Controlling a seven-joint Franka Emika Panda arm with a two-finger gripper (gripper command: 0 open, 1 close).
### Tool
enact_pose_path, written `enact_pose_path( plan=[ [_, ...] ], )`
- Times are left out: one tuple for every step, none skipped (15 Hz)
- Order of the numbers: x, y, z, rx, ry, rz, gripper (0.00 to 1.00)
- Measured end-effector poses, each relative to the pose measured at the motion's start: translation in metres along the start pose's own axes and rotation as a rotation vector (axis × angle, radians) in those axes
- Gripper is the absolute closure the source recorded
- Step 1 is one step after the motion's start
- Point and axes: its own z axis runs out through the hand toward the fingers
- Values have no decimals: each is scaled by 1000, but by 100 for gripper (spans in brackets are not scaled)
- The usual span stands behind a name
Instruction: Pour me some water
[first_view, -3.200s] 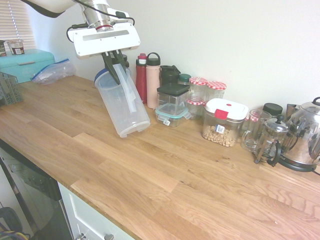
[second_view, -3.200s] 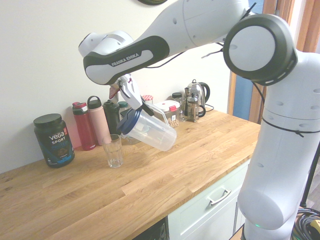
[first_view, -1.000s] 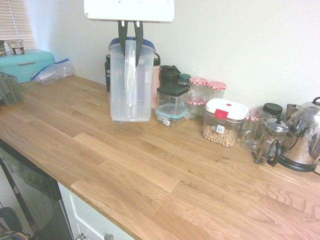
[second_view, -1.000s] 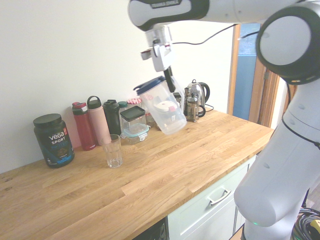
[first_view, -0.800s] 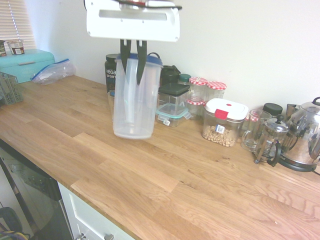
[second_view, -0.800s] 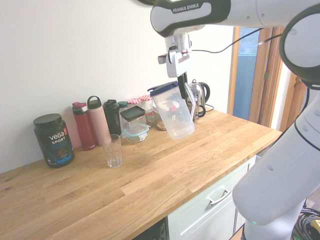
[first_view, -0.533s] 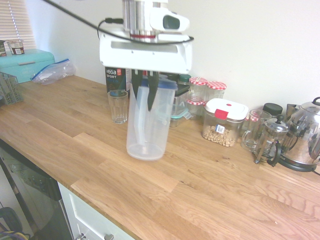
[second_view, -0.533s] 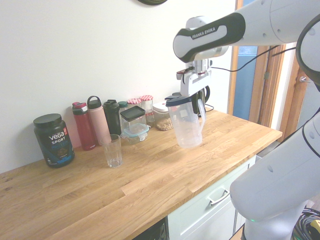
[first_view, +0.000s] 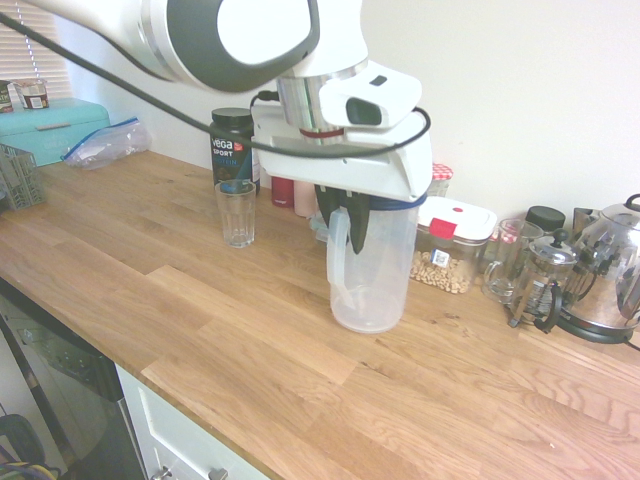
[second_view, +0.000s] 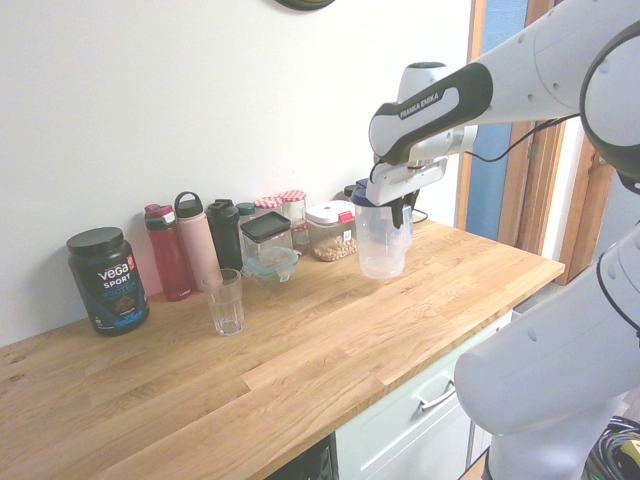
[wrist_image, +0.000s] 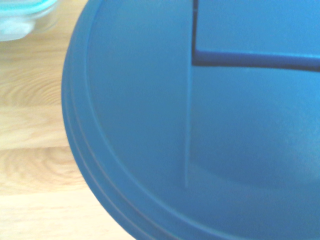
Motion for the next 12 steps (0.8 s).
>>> enact_pose_path(
  plan=[
    [-4,2,12,-5,-14,6,100],
    [-6,3,21,-11,-29,8,100],
    [-8,3,27,-15,-40,8,100],
    [-8,3,29,-17,-44,9,100],
    [-8,3,31,-14,-47,14,100],
    [-7,3,32,-8,-46,20,100],
    [-6,2,34,-5,-43,23,100],
    [-5,2,36,-4,-42,25,100],
    [-4,2,38,-4,-43,25,0],
    [-3,1,39,-3,-45,27,0],
    [-2,0,39,-2,-46,29,0],
    [-1,0,39,-2,-47,30,0]
  ],
)
